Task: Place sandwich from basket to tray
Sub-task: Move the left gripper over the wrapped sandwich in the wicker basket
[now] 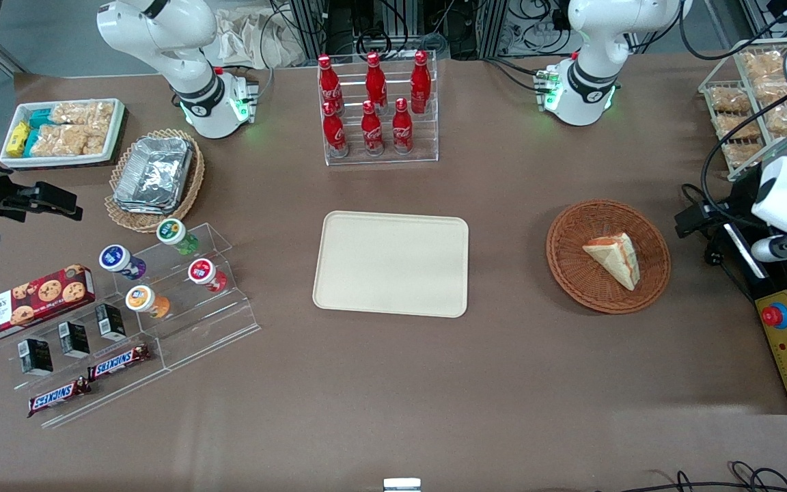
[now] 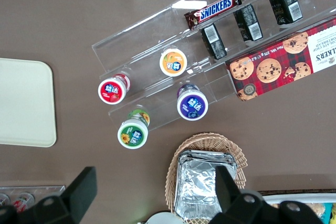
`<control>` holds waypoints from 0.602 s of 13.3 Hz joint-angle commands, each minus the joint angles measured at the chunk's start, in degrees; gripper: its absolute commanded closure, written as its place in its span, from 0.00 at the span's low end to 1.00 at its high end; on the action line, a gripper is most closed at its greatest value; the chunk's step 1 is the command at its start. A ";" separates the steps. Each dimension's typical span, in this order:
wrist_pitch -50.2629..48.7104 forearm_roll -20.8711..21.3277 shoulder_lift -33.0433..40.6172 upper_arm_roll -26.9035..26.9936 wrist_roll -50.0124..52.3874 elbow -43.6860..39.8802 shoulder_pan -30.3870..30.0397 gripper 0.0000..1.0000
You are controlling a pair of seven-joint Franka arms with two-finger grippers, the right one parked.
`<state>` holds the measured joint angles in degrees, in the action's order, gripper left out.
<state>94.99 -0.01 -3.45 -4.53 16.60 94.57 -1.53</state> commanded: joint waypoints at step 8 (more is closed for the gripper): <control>29.63 0.54 7.24 0.66 22.40 34.36 0.12 0.00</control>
<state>122.66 0.06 1.99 -4.06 35.19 126.13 -1.63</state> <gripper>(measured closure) 0.000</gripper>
